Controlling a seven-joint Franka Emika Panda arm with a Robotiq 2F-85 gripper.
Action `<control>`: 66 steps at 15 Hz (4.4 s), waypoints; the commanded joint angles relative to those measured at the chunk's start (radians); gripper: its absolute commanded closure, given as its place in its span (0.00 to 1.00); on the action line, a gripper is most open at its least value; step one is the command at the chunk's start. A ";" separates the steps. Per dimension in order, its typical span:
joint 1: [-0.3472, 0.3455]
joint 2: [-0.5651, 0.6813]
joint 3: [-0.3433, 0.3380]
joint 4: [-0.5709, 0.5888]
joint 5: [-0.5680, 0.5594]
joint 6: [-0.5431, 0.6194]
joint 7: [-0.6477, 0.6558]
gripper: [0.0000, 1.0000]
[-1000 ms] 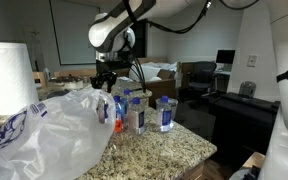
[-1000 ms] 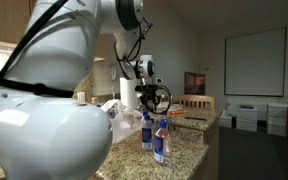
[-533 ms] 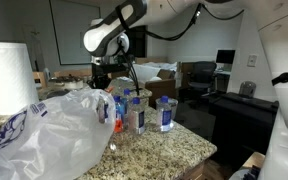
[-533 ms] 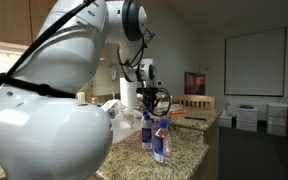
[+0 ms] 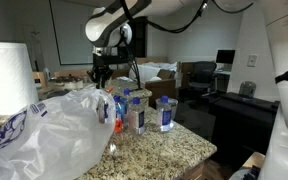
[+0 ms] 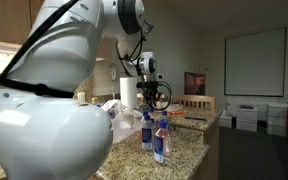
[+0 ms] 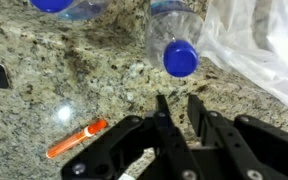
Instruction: Put the plastic bottles in the plastic bag
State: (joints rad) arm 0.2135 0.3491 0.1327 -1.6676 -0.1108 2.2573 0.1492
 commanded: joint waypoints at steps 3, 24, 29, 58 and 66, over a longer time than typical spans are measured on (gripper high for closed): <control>0.004 -0.019 0.008 -0.043 0.030 -0.047 -0.001 0.28; -0.051 -0.164 0.007 -0.173 0.113 0.040 -0.057 0.89; -0.129 -0.311 0.006 -0.267 0.371 0.129 -0.279 0.89; -0.059 0.098 0.112 0.080 0.679 -0.231 -0.507 0.01; -0.040 -0.207 0.060 -0.117 0.373 -0.204 -0.448 0.00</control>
State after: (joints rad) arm 0.1614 0.2637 0.2153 -1.6416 0.3830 2.0176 -0.3578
